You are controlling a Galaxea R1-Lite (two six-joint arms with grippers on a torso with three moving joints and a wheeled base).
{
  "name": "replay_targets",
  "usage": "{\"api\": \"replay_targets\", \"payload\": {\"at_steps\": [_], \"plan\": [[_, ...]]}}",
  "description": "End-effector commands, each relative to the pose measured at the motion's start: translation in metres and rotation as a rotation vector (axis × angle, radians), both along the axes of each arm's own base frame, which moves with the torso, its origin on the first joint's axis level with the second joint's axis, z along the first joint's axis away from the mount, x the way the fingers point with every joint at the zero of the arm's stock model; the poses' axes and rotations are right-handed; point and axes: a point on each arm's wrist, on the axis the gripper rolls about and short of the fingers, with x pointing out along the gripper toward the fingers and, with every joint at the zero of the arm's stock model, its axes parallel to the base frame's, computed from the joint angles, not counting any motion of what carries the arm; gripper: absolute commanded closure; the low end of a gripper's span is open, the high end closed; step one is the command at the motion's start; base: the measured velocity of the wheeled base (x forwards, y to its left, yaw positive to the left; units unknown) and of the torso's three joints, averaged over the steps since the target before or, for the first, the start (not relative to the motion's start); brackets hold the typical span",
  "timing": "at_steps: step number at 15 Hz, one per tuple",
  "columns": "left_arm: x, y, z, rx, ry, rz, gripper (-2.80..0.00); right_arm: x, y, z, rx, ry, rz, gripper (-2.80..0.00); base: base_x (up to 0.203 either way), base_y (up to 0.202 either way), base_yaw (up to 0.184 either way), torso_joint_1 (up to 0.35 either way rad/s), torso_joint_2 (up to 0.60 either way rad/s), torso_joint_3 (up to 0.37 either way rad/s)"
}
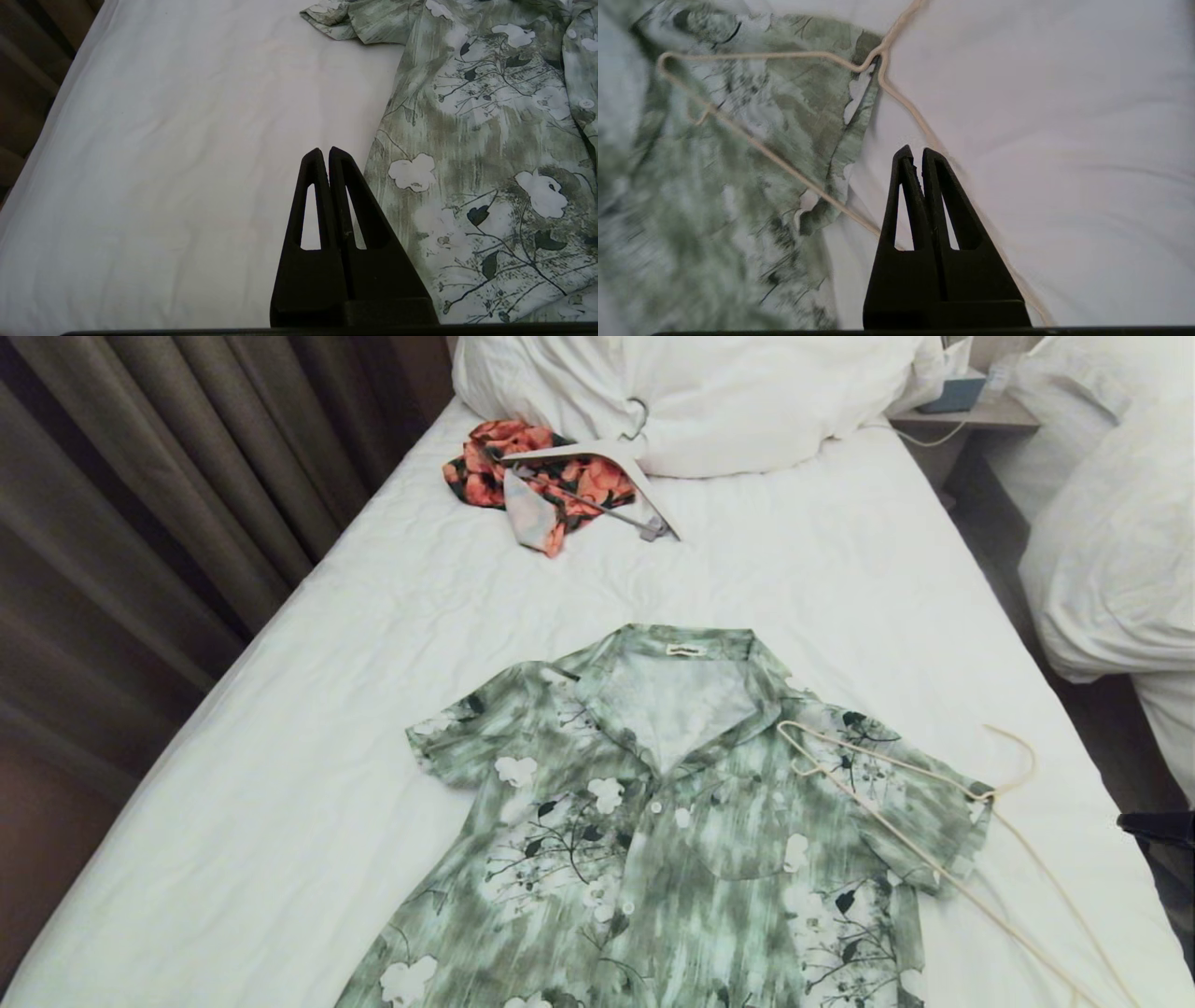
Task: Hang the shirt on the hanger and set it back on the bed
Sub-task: Lift the shirt and hanger
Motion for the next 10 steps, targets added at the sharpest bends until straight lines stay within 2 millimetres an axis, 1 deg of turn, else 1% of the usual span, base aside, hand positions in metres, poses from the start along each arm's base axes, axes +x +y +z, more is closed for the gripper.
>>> {"api": "replay_targets", "payload": {"at_steps": [1,3,4,6,8,10], "plan": [[0.000,0.000,0.000,0.001,0.000,0.000,0.00,0.021,-0.027,-0.030,0.155,0.055,0.083,0.00,0.000,0.000,0.000,0.000,0.00,0.000],[0.000,0.000,0.000,0.001,0.001,0.000,0.00,0.031,-0.048,-0.047,0.153,0.087,0.146,0.00,0.000,0.000,0.000,0.000,0.00,0.000],[0.000,0.000,0.000,0.001,0.001,0.000,0.00,0.035,-0.055,-0.052,0.187,0.076,0.208,0.00,0.000,0.000,0.000,0.000,0.00,0.000],[0.000,0.000,0.000,0.001,0.000,0.000,0.00,0.037,-0.067,-0.059,0.263,0.055,0.311,0.00,0.000,0.000,0.000,0.000,0.00,0.000],[0.000,0.000,0.000,0.001,-0.001,0.000,0.00,0.039,-0.074,-0.068,0.294,0.050,0.401,0.00,0.000,0.000,0.000,0.000,0.00,0.000],[0.000,0.000,0.000,0.001,0.000,0.000,0.00,0.051,-0.086,-0.075,0.353,0.067,0.411,0.00,0.000,0.000,0.000,0.000,0.00,0.000]]}}
